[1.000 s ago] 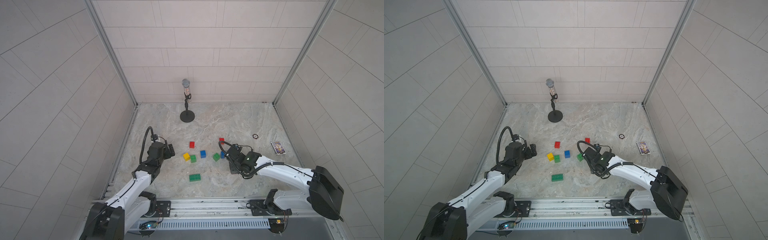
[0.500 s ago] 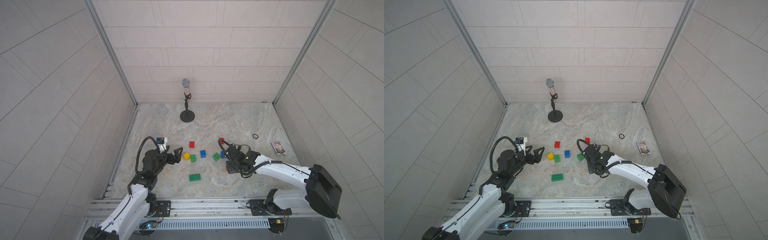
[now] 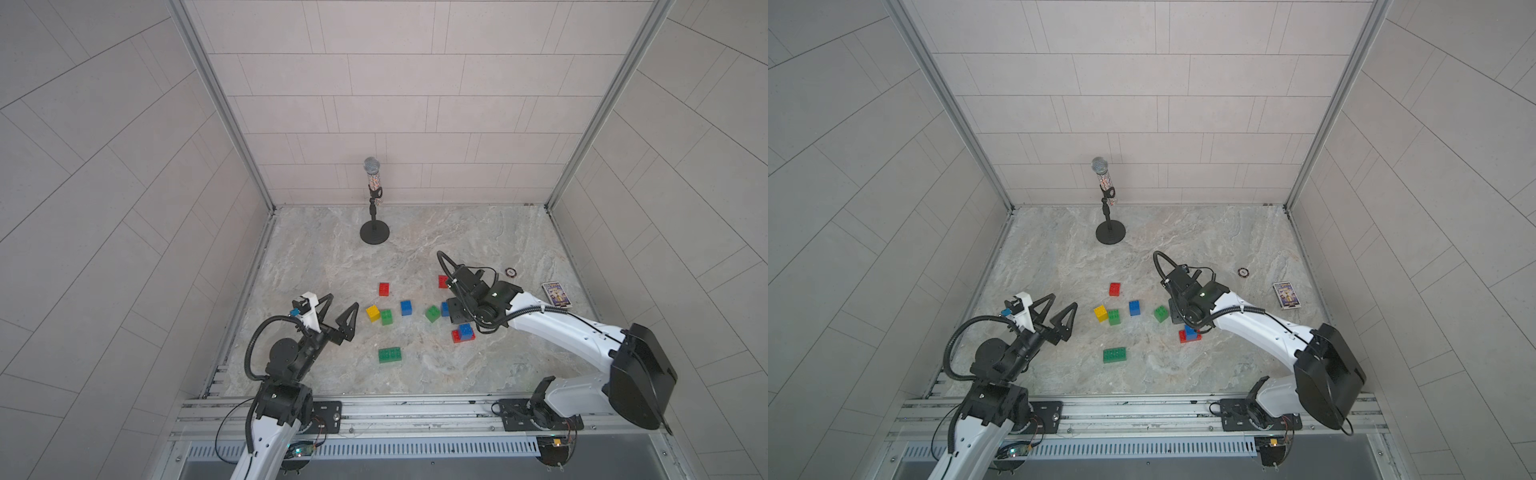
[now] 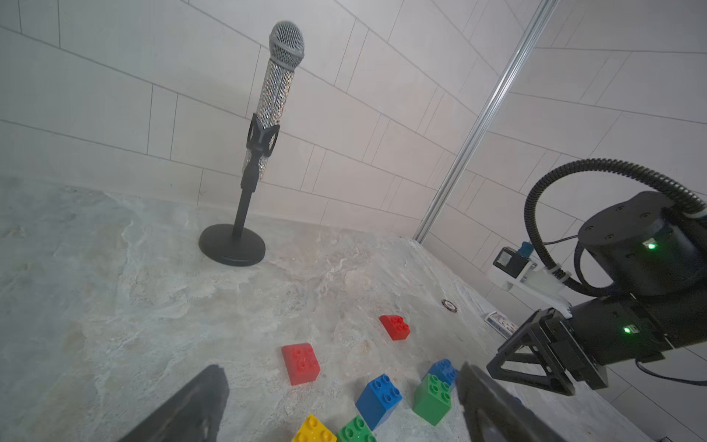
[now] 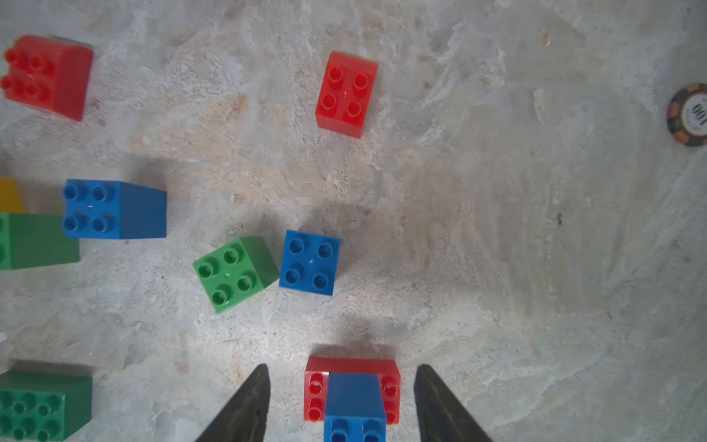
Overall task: Assemble the number 1 with lego
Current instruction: Assemble the lego brick with the lego brick, then pick up the lego brick from the center of the board.
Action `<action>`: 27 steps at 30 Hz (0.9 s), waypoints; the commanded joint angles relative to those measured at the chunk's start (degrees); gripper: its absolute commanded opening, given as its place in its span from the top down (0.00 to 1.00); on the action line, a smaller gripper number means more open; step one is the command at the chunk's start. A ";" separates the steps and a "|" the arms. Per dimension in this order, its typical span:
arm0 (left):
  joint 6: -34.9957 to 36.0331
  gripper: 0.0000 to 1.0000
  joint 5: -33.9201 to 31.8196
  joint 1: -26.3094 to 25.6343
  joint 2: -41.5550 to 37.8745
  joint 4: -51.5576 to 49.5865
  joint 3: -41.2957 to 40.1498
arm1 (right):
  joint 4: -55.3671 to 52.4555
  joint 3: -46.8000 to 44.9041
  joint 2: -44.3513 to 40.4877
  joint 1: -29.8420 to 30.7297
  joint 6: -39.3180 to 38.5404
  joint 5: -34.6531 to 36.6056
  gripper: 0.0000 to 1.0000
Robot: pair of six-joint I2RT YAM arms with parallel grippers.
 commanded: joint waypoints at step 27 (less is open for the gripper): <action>-1.30 0.00 -1.05 0.03 0.69 1.16 -1.45 | 2.40 6.38 13.10 -4.19 -3.35 -5.18 0.96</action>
